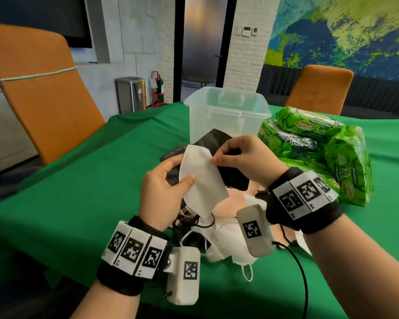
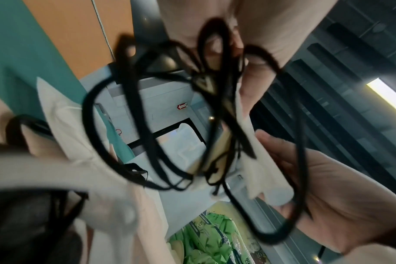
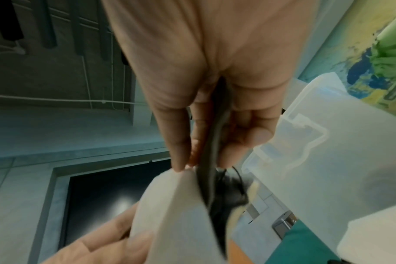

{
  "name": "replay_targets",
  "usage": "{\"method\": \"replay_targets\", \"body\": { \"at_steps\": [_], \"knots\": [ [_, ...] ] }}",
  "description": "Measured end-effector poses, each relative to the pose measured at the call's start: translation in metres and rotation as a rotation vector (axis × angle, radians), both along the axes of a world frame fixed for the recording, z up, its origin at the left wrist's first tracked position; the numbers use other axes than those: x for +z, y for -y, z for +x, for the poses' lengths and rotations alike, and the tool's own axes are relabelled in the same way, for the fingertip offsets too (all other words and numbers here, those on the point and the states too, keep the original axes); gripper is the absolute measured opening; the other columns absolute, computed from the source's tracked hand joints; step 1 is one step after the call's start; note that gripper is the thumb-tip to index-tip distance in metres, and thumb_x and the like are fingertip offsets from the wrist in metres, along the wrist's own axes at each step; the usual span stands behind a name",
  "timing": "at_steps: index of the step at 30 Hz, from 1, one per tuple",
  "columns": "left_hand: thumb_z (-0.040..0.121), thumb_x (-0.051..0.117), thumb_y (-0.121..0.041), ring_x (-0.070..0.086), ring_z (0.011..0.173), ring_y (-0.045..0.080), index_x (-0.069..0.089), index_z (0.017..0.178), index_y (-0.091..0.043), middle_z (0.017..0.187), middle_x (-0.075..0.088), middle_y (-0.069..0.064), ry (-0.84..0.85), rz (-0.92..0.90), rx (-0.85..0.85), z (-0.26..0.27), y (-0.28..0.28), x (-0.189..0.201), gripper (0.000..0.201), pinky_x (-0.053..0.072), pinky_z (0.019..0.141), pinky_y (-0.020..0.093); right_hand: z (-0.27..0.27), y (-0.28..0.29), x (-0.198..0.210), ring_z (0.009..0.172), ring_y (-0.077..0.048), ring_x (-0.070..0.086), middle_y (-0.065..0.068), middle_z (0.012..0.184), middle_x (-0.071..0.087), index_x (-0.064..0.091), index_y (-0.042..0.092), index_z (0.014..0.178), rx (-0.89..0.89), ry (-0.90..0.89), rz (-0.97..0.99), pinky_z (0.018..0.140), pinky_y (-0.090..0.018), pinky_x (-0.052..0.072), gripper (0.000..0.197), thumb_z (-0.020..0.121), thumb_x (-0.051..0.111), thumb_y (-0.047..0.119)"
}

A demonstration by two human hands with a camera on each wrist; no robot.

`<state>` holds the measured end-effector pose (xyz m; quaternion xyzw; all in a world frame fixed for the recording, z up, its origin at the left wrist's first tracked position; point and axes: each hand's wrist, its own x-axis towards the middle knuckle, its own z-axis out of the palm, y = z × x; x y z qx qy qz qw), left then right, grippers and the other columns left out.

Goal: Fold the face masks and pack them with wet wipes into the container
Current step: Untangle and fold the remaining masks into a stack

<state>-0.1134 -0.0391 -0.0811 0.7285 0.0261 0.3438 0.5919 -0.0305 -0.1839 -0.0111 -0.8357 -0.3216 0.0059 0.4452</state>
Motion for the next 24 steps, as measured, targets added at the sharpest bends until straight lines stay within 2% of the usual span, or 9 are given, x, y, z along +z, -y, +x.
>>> {"method": "replay_targets", "body": {
  "at_steps": [2,4,6,8,11,14,17,20,24],
  "knots": [
    [0.075,0.072,0.001,0.067,0.080,0.006,0.062,0.093,-0.038,0.087,0.070,-0.014,-0.007,-0.001,0.013,0.000,-0.005,-0.003,0.044,0.056,0.077,0.029,0.005,0.005,0.002,0.059,0.003,0.054,0.001,0.072,0.062,0.064,0.017,0.075,-0.046,0.099,-0.047,0.060,-0.009,0.043,0.012,0.078,0.070,0.008],
    [0.076,0.072,0.001,0.067,0.080,0.007,0.062,0.092,-0.039,0.087,0.070,-0.013,-0.010,-0.002,0.022,0.001,-0.009,-0.004,0.044,0.055,0.078,0.029,0.012,0.012,0.004,0.073,-0.015,0.060,-0.008,0.083,0.063,0.060,0.023,0.088,-0.096,0.159,-0.031,0.069,-0.027,0.050,0.025,0.075,0.071,0.004],
    [0.077,0.070,0.001,0.065,0.077,0.002,0.062,0.091,-0.039,0.086,0.069,-0.015,-0.010,-0.010,0.033,0.001,-0.012,-0.005,0.043,0.055,0.077,0.027,0.012,0.015,0.009,0.074,-0.032,0.061,-0.013,0.080,0.063,0.052,0.028,0.102,-0.120,0.161,0.047,0.069,-0.041,0.053,0.046,0.071,0.073,0.001],
    [0.078,0.069,0.001,0.064,0.074,-0.002,0.061,0.090,-0.039,0.084,0.068,-0.017,-0.012,-0.017,0.050,0.002,-0.015,-0.005,0.042,0.054,0.076,0.024,0.011,0.019,0.013,0.065,-0.026,0.059,-0.003,0.071,0.062,0.049,0.025,0.106,-0.113,0.165,0.127,0.063,-0.035,0.051,0.052,0.069,0.074,-0.001],
    [0.080,0.067,0.001,0.063,0.075,-0.002,0.062,0.091,-0.037,0.085,0.067,-0.017,-0.012,-0.009,0.080,0.002,-0.021,-0.006,0.040,0.054,0.077,0.026,0.009,0.020,0.019,0.062,-0.007,0.057,0.007,0.069,0.062,0.059,0.022,0.081,-0.067,0.199,0.153,0.062,-0.021,0.047,0.028,0.073,0.071,-0.002],
    [0.081,0.066,0.001,0.063,0.074,-0.001,0.062,0.093,-0.034,0.084,0.067,-0.017,-0.004,-0.013,0.101,0.004,-0.024,-0.005,0.038,0.055,0.077,0.027,0.006,0.019,0.022,0.062,0.003,0.056,0.009,0.071,0.063,0.061,0.026,0.070,-0.015,0.237,0.093,0.063,-0.012,0.046,0.031,0.077,0.066,-0.004],
    [0.082,0.065,0.000,0.065,0.077,0.008,0.064,0.096,-0.029,0.085,0.068,-0.012,-0.010,-0.009,0.095,0.004,-0.023,-0.004,0.032,0.054,0.079,0.031,0.000,0.015,0.023,0.062,0.003,0.059,0.008,0.071,0.065,0.064,0.022,0.075,0.106,0.157,0.042,0.063,-0.011,0.049,0.026,0.075,0.069,-0.004],
    [0.084,0.065,-0.004,0.064,0.074,0.010,0.066,0.089,-0.029,0.082,0.069,-0.009,-0.008,0.008,0.080,0.003,-0.020,-0.001,0.025,0.055,0.077,0.033,-0.007,0.008,0.022,0.060,-0.009,0.061,-0.003,0.069,0.067,0.063,0.018,0.082,0.207,0.030,-0.003,0.058,-0.017,0.051,0.024,0.072,0.073,-0.002],
    [0.087,0.064,-0.015,0.068,0.080,0.021,0.070,0.084,-0.026,0.084,0.073,0.000,-0.014,-0.055,0.031,0.001,-0.017,-0.002,0.013,0.055,0.080,0.041,-0.004,-0.002,0.012,0.049,-0.003,0.054,0.001,0.061,0.063,0.057,0.019,0.075,0.120,0.044,-0.066,0.052,-0.016,0.045,0.023,0.071,0.076,0.007]
  ]
}}
